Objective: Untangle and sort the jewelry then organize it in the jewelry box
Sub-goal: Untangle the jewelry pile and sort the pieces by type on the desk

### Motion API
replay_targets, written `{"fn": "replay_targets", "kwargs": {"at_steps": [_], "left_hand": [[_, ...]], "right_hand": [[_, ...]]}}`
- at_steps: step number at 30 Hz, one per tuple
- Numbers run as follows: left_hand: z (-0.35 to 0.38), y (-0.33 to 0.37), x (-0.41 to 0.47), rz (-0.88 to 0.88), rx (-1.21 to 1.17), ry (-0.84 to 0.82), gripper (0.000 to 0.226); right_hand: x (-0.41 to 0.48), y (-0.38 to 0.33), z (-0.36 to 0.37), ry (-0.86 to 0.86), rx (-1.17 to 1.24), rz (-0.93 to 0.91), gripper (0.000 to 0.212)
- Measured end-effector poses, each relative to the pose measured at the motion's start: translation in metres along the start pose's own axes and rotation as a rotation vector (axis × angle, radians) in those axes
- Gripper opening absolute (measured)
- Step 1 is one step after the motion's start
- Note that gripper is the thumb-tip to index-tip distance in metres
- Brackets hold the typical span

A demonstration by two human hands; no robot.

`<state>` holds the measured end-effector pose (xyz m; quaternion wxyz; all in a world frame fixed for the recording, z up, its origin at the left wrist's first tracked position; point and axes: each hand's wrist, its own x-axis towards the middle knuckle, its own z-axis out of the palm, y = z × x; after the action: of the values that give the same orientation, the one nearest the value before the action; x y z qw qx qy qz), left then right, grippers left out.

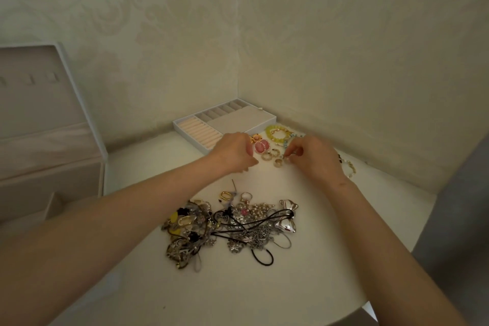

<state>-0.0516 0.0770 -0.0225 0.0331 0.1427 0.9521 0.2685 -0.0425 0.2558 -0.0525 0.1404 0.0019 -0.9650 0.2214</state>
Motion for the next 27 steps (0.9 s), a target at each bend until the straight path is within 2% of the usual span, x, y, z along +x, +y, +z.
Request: {"fn": "replay_targets", "kwargs": {"at_steps": [5, 17, 19, 20, 22, 24, 27], "left_hand": [[-0.024, -0.019, -0.014, 0.015, -0.001, -0.017, 0.01], [-0.029, -0.047, -0.036, 0.168, -0.091, -0.215, 0.012], [-0.029, -0.049, -0.038, 0.176, -0.053, -0.258, 0.014], [-0.029, -0.05, -0.039, 0.183, -0.021, -0.278, 0.016], [-0.028, -0.051, -0.04, 0.193, 0.026, -0.325, 0.02], [-0.026, -0.052, -0.041, 0.194, 0.06, -0.376, 0.023], [-0.023, -0.052, -0.041, 0.192, 0.094, -0.398, 0.023]], "right_hand": [[0.0, -0.002, 0.002, 0.014, 0.003, -0.027, 0.021], [-0.004, -0.005, 0.003, 0.023, -0.045, -0.065, 0.019], [-0.007, -0.013, 0.0, 0.042, 0.033, -0.128, 0.017], [-0.011, -0.021, -0.002, 0.003, 0.134, -0.185, 0.016], [-0.02, -0.038, -0.005, -0.213, 0.338, -0.317, 0.016], [-0.028, -0.049, -0.002, -0.401, 0.338, -0.409, 0.021], [-0.028, -0.05, 0.005, -0.509, 0.261, -0.428, 0.023]]}}
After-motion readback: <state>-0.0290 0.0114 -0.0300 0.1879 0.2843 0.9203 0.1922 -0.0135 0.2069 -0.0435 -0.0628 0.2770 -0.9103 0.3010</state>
